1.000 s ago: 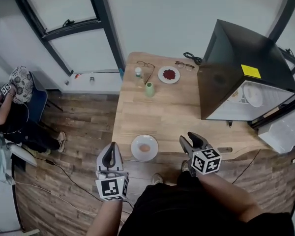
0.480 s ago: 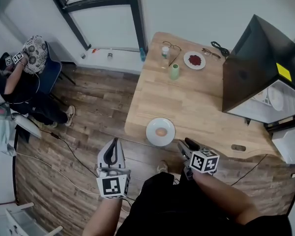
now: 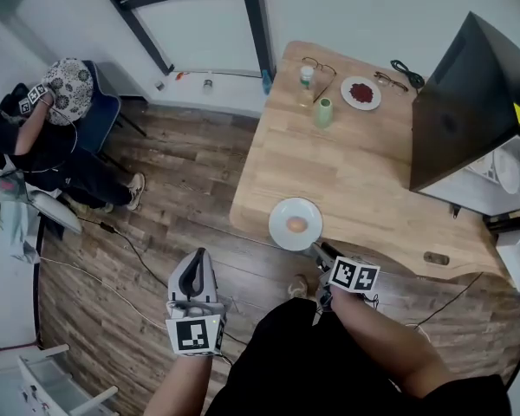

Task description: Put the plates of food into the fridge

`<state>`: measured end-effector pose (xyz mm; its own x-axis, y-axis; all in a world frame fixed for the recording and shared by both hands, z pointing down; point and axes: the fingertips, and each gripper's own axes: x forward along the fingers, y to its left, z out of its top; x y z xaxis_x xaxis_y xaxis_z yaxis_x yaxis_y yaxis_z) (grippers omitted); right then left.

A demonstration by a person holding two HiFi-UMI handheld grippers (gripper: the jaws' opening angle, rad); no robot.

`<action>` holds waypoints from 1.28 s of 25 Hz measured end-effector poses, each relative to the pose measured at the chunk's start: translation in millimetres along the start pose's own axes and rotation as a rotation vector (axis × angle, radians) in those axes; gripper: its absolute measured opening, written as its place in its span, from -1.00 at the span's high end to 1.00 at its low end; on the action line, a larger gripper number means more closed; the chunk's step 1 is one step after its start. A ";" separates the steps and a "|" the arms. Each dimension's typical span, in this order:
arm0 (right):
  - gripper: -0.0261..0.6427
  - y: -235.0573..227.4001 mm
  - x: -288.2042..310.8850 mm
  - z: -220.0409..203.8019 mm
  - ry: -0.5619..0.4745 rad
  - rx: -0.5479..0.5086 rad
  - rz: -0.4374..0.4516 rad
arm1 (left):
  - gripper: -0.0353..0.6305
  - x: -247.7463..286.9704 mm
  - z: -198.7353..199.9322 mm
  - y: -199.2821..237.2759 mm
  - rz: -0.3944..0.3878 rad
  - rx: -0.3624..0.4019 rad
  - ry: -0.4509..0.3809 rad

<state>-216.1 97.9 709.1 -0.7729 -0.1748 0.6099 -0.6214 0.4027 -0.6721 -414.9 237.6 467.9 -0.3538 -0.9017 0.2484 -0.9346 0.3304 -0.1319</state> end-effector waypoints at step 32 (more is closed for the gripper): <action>0.83 -12.2 5.5 15.4 -0.148 0.355 0.177 | 0.88 7.6 23.2 -18.2 -0.054 0.025 -0.014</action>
<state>-214.8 78.2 714.2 -0.8659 -0.2679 0.4224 -0.4627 0.1083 -0.8798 -399.7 218.3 449.9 -0.3024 -0.9218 0.2426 -0.9510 0.2745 -0.1423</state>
